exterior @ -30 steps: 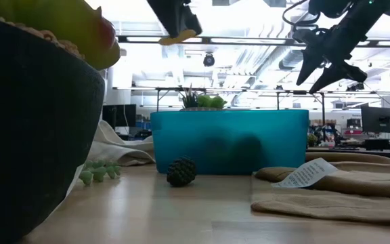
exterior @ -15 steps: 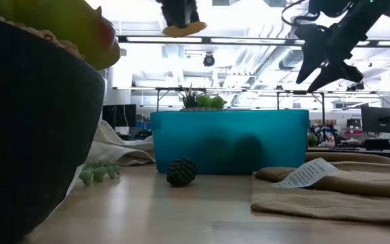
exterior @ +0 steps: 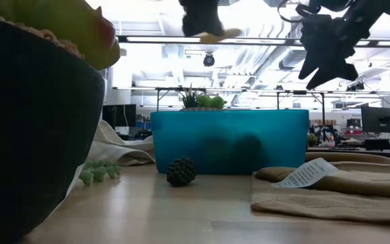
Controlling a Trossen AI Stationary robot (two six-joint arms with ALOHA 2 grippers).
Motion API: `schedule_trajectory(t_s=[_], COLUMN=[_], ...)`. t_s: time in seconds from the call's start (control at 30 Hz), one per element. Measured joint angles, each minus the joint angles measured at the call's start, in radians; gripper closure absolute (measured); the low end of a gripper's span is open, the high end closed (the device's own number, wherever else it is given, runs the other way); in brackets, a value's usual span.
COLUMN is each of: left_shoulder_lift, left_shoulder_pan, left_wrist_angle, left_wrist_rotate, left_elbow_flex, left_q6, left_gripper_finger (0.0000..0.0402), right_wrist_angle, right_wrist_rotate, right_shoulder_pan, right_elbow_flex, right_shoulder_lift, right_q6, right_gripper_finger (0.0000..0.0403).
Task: Pick and placing Produce into tupperware
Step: Put the yellow corn into the blue bin
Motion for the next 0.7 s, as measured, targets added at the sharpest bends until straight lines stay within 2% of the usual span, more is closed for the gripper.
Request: schedule_trajectory(t_s=[0.37,0.7], left_shoulder_lift=[0.050,0.049], left_shoulder_pan=[-0.010,-0.018], left_wrist_angle=[0.133,0.237], left_wrist_rotate=[-0.008,-0.007], left_elbow_flex=[-0.132,-0.263], left_q6=[-0.040,-0.074], left_gripper_finger=[0.0396,0.0396], right_wrist_angle=[-0.032,-0.048], right_wrist_rotate=[0.000,0.000], right_shoulder_pan=[0.075,0.089], right_elbow_flex=[0.000,0.000], right_shoulder_lift=[-0.009,-0.011], right_q6=[0.000,0.000], right_gripper_finger=[0.0229,0.0229])
